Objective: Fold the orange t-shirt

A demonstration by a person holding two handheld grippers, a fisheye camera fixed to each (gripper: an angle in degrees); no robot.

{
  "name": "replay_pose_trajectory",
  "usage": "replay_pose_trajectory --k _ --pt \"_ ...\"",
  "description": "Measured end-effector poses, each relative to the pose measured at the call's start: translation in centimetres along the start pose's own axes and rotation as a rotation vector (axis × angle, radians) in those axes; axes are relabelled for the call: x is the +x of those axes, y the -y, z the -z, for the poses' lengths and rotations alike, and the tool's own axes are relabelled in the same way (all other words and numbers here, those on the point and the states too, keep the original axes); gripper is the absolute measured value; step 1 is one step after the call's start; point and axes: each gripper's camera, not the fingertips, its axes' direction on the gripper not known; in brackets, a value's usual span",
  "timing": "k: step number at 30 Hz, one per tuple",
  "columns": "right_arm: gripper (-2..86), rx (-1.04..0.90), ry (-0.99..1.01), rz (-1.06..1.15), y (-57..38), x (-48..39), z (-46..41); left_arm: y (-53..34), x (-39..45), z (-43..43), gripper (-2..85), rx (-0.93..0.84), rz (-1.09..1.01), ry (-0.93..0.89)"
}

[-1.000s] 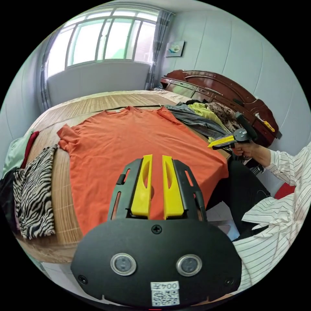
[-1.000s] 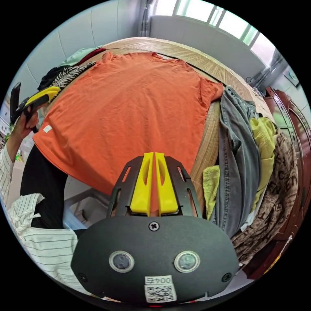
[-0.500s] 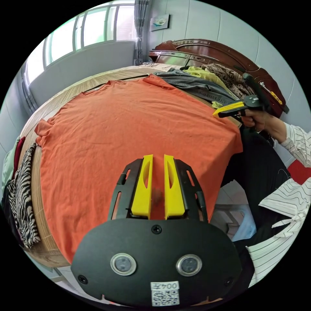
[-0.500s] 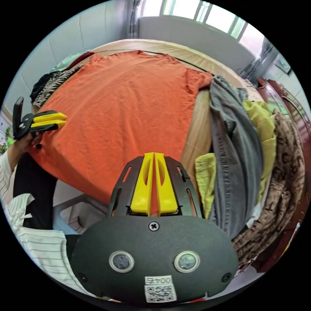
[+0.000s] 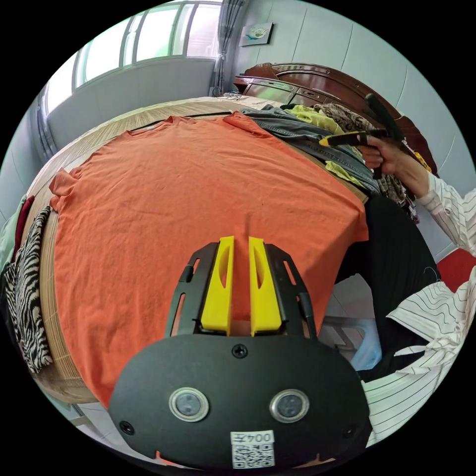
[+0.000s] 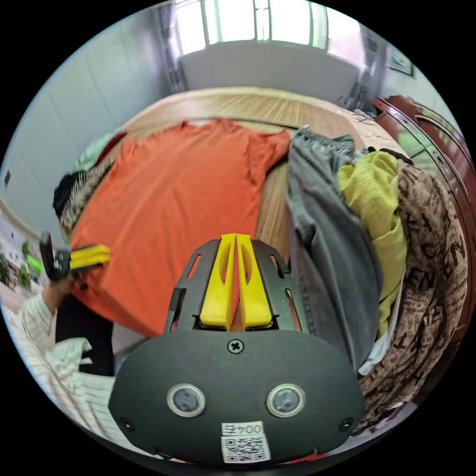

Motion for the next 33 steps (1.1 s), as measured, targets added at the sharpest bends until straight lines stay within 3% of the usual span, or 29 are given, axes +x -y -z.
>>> replay_pose_trajectory --k 3,7,17,20,24,33 --pt "7.6 0.047 -0.027 -0.022 5.3 1.8 -1.2 0.2 -0.6 -0.2 2.3 0.012 0.033 -0.026" --pt "8.2 -0.015 -0.056 -0.004 11.6 2.9 -6.0 0.6 -1.4 -0.5 1.7 0.016 0.073 -0.045" --pt "12.5 -0.100 -0.012 -0.093 17.8 4.5 -12.3 2.4 -3.6 -1.2 1.1 0.005 0.130 -0.100" --pt "11.0 -0.163 -0.051 -0.090 18.3 4.5 -13.7 2.9 -4.1 -1.4 1.0 0.005 0.134 -0.110" --pt "0.9 -0.123 -0.057 -0.043 17.6 4.1 -12.8 3.8 -4.6 -1.6 0.9 0.005 0.137 -0.113" --pt "-0.6 0.024 0.010 0.100 15.2 2.7 -7.5 6.1 -6.1 -1.0 1.0 0.049 0.159 -0.162"
